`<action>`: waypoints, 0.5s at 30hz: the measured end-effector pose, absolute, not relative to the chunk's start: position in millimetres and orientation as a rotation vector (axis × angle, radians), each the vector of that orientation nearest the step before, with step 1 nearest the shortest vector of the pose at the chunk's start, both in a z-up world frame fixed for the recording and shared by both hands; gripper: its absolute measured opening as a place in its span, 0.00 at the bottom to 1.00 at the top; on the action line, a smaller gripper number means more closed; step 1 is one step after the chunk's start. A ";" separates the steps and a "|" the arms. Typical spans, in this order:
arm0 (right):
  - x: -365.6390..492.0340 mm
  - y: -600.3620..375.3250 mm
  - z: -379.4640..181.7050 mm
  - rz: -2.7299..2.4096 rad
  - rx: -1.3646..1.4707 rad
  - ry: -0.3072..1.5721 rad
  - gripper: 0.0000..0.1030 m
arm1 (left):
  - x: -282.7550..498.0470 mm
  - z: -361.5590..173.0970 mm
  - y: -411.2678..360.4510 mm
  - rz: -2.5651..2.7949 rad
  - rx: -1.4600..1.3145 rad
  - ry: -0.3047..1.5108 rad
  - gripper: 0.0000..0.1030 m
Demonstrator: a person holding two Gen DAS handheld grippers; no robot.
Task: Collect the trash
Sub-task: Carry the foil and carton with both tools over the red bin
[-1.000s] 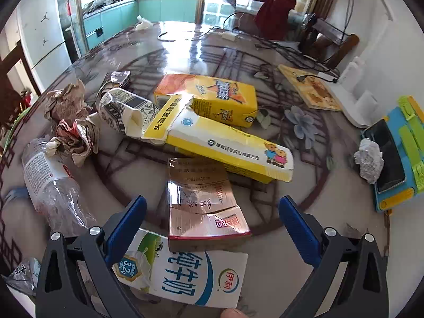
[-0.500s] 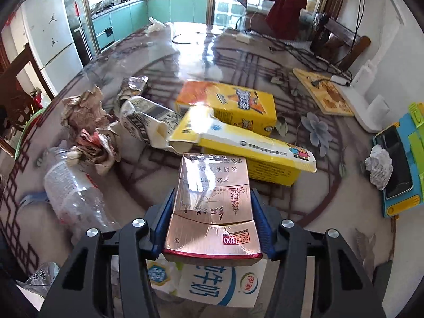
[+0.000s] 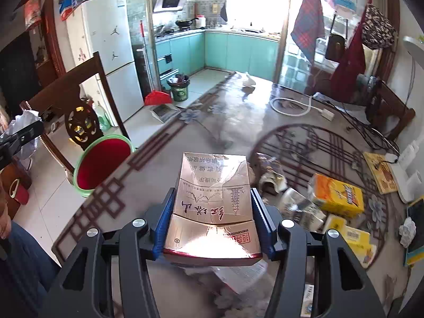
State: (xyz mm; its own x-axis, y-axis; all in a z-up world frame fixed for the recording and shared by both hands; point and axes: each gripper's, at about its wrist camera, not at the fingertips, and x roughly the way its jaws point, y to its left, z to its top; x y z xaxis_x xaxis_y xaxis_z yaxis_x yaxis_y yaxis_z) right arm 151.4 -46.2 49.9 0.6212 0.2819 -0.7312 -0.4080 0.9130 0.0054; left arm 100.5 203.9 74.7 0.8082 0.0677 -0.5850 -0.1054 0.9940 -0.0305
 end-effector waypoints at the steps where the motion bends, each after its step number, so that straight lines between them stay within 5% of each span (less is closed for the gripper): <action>1: 152.5 -31.9 50.7 0.418 -0.175 0.805 0.51 | 106.3 73.7 216.6 0.116 -0.065 0.631 0.59; 15: 177.7 109.9 50.5 0.568 -0.269 0.797 0.51 | 204.0 -30.0 333.7 0.243 -0.172 0.899 0.59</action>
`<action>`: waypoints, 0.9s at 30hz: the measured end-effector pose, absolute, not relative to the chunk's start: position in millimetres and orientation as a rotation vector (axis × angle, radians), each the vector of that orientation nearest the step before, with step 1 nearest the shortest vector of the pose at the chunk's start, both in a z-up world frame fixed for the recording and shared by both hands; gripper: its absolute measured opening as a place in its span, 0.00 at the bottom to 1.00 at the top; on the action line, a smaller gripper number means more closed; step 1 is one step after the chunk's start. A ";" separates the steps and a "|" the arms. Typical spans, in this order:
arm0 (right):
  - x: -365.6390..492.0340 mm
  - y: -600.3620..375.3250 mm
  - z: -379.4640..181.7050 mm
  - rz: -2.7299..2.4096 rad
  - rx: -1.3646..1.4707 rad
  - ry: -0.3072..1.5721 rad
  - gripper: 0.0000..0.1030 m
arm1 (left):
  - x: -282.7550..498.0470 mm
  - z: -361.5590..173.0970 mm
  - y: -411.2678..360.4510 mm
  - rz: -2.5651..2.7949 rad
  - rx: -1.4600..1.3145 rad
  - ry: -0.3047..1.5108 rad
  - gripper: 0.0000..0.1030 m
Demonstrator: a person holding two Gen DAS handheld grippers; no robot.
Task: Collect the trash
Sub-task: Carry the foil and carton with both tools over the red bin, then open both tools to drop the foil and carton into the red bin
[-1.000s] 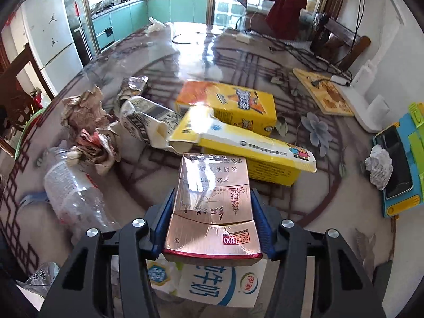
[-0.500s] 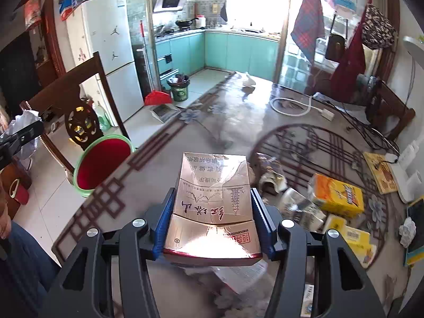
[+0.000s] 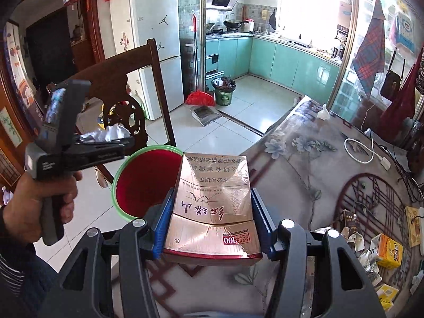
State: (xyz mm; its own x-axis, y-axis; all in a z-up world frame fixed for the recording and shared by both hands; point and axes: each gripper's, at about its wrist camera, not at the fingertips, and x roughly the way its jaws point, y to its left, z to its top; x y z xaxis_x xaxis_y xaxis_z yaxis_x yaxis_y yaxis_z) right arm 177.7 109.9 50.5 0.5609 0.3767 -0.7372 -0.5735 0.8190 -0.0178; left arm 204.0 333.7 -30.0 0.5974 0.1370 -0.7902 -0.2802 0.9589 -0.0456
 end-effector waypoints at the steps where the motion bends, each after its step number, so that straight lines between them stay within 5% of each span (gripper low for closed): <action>1: 179.1 113.0 49.1 0.569 -0.275 0.800 0.51 | 208.6 -38.9 335.5 0.238 -0.180 0.920 0.60; 5: 187.3 120.7 41.3 0.566 -0.291 0.813 0.51 | 219.9 -63.0 333.1 0.225 -0.175 0.973 0.68; 7: 190.5 123.9 37.2 0.566 -0.291 0.820 0.51 | 224.7 -67.4 330.8 0.217 -0.178 0.980 0.85; 9: 194.0 127.2 33.4 0.566 -0.288 0.828 0.51 | 225.3 -62.9 328.6 0.213 -0.173 0.965 0.89; 27: 227.0 238.5 2.3 0.738 -0.298 0.885 0.52 | 172.2 55.8 404.7 0.446 -0.366 0.592 0.95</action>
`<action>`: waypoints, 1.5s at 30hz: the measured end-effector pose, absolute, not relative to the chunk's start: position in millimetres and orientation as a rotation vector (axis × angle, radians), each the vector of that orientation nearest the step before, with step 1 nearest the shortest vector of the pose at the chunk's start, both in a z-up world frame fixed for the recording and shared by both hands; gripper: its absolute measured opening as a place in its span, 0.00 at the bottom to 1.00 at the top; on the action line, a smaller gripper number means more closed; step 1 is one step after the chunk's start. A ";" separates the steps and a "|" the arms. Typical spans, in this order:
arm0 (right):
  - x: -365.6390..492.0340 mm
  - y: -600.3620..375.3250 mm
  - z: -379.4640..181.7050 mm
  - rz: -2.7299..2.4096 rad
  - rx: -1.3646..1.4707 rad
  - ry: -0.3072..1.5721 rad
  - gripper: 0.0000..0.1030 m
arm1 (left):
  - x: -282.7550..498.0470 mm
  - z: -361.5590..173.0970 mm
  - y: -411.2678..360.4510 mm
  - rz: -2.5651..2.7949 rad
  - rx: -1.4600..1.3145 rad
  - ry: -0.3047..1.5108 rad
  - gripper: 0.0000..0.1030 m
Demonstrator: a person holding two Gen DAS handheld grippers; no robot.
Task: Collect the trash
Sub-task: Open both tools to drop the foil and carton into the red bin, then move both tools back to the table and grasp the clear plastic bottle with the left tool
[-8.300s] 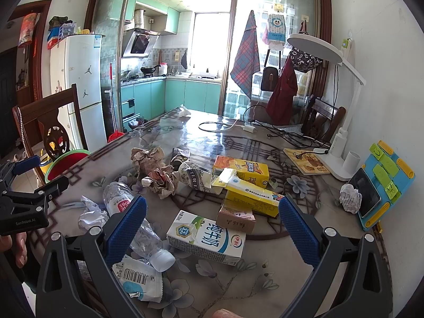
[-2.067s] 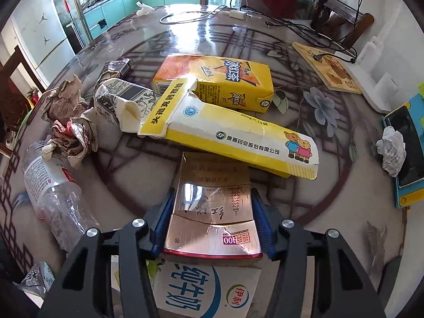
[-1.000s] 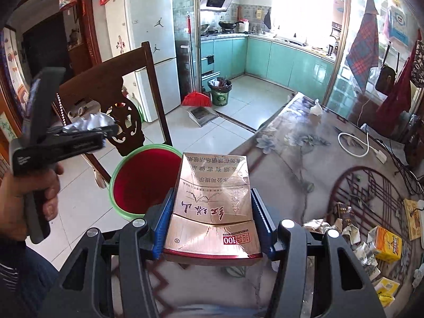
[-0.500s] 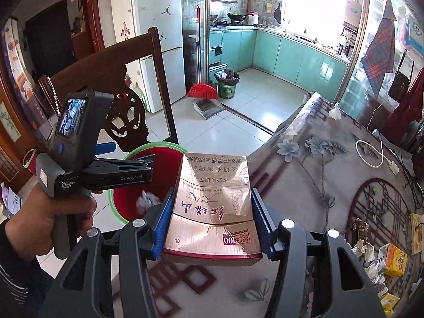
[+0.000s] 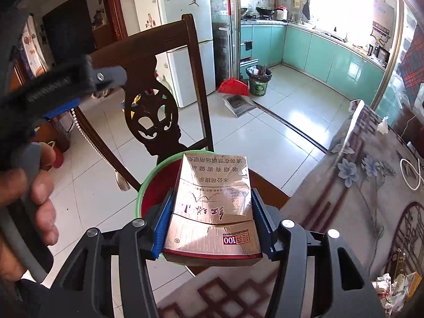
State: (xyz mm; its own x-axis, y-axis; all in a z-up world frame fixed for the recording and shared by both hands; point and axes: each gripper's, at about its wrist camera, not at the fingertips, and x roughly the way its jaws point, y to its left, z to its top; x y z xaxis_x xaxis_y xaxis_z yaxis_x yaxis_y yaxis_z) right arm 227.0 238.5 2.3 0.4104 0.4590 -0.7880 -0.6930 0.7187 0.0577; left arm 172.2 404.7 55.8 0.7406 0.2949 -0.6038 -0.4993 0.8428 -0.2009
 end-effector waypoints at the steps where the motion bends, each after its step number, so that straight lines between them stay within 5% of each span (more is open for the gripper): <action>1: 228.3 246.6 -1.3 0.746 -0.305 0.889 0.52 | 167.5 60.8 410.9 0.458 -0.382 0.577 0.95; 12: 243.4 315.4 -45.4 0.776 -0.418 0.948 0.54 | 142.0 83.2 444.0 0.525 -0.483 0.491 0.95; 17: 243.2 324.0 -48.7 0.771 -0.415 0.947 0.81 | 141.8 85.5 445.0 0.517 -0.500 0.480 0.95; 21: 234.8 319.0 -36.6 0.775 -0.395 0.917 0.91 | 139.6 86.1 444.5 0.499 -0.515 0.477 0.95; 32: 184.3 228.5 20.8 0.687 -0.329 0.800 0.91 | 139.8 98.5 407.5 0.440 -0.392 0.467 0.95; 45: 113.3 17.7 68.2 0.438 -0.249 0.697 0.94 | 139.5 107.7 277.6 0.162 -0.222 0.492 0.95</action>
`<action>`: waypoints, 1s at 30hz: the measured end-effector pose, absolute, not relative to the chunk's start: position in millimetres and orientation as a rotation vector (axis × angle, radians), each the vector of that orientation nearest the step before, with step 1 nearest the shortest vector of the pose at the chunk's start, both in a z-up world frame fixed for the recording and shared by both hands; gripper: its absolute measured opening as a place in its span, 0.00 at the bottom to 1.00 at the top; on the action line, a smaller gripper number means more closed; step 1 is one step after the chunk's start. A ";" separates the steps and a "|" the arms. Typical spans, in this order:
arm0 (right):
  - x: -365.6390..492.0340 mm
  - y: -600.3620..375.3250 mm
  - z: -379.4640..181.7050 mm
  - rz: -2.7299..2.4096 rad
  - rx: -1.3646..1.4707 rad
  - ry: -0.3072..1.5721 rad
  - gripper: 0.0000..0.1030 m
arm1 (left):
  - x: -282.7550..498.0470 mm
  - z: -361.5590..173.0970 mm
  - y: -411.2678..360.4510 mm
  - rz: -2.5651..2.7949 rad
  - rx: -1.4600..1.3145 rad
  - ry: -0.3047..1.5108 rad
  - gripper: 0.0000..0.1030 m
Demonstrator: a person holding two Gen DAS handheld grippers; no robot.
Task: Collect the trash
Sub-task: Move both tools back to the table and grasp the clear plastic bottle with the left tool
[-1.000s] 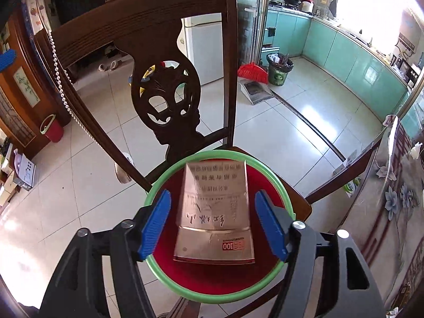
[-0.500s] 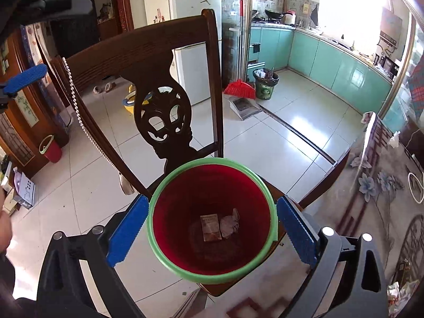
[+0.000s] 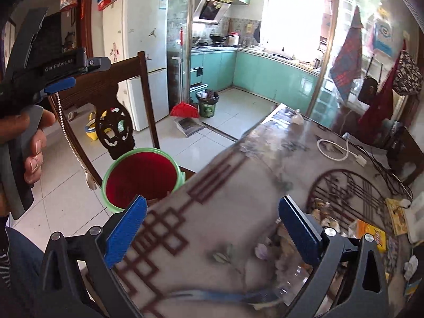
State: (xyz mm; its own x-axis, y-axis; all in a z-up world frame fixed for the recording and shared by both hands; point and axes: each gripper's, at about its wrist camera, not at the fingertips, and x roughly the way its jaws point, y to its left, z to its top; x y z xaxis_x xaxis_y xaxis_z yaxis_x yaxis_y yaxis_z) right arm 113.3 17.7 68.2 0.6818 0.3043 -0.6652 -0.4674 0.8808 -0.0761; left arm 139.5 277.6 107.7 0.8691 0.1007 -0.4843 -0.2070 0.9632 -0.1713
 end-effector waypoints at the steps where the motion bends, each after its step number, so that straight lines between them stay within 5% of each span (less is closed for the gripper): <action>1: 109.9 2.3 68.6 0.416 -0.249 0.698 0.94 | 138.3 106.4 265.5 0.146 -0.205 0.494 0.95; 16: 60.7 -218.1 53.7 0.192 -0.176 0.749 0.94 | 112.5 51.8 26.4 -0.514 0.067 0.669 0.95; 30: 66.6 -264.3 33.0 0.161 -0.055 0.792 0.94 | 100.4 -26.8 -92.7 -0.716 0.389 0.876 0.95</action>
State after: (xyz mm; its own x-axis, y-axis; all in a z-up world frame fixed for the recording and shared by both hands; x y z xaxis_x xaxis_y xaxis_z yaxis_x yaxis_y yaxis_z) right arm 66.6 -264.3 33.0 0.6907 0.1233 -0.7126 -0.1644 0.9863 0.0113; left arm 100.4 -92.7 -26.8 0.4329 -0.4055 -0.8051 0.7079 0.7058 0.0251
